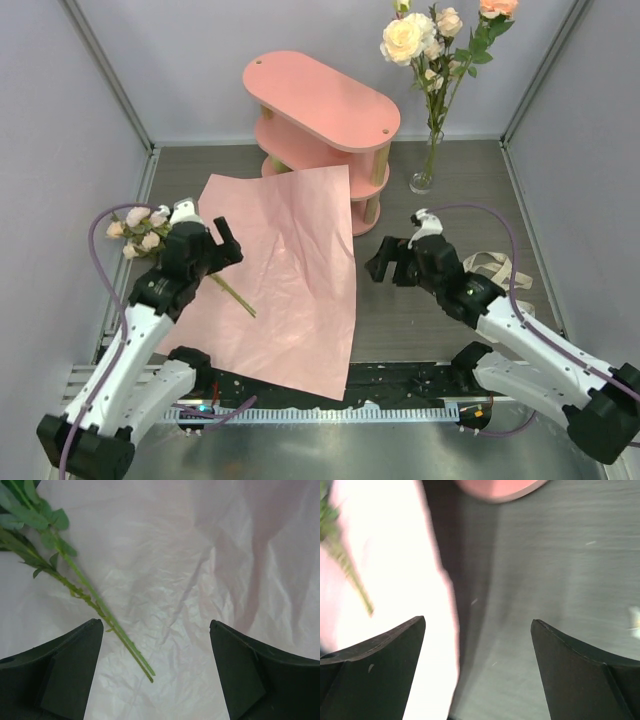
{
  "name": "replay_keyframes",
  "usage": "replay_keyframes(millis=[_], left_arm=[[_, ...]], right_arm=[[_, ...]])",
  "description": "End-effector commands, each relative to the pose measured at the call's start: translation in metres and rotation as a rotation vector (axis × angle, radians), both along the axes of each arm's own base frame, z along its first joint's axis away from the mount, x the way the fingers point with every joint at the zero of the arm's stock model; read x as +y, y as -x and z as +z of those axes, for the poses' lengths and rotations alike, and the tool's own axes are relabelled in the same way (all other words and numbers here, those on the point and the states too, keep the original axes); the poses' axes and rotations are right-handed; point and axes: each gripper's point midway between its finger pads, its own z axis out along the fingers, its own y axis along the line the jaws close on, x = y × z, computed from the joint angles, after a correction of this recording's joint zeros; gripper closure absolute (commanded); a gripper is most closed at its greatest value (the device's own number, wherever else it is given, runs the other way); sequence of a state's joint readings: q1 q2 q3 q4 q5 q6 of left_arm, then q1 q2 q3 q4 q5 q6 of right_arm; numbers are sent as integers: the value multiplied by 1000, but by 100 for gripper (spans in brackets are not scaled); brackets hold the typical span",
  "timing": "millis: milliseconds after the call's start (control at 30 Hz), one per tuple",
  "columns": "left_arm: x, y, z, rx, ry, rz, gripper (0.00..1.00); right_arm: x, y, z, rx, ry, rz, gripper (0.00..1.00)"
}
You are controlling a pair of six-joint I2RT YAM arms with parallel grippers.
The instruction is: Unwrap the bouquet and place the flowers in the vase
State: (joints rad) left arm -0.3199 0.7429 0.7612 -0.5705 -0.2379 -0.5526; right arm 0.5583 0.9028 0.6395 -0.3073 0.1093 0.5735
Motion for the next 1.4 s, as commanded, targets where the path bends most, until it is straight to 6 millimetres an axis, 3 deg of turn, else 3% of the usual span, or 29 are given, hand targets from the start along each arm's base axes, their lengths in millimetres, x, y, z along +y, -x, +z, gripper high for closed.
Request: replay_keyframes(millis=[0,67,167,233,300,333,367,400,500,733,1067,1267,1367], left_arm=[[28,-5,-28,198,-28,202,7],[33,-10,-43,286,2,252,8],[48,-18,-63,358,120,327,17],[70,-29,-74,365,161,414,36],[79,-38,-81,389,132,438,44],[86,-45,-74,386,100,453,45],[89,-42,-92,480,61,464,47],[91,-50,-86,479,50,466,52],[91,-57,-104,537,45,480,58],[97,-66,-123,544,55,552,62],[100,-77,-164,592,45,580,70],[104,-72,-187,636,15,601,71],[103,-71,-188,644,15,596,85]], right_arm=[[46,35,36,-79,-151,135,7],[50,43,35,-87,-138,175,7],[51,48,32,-106,-95,225,7],[51,49,33,-115,-72,249,7],[51,51,34,-129,-48,281,6],[51,52,35,-134,-43,294,6],[51,53,38,-152,-40,305,6],[50,54,39,-159,-36,314,6],[46,57,42,-186,-19,333,5],[32,60,54,-242,12,322,3],[33,65,59,-262,-17,339,2],[30,63,59,-268,-12,322,2],[30,62,56,-257,-2,322,2]])
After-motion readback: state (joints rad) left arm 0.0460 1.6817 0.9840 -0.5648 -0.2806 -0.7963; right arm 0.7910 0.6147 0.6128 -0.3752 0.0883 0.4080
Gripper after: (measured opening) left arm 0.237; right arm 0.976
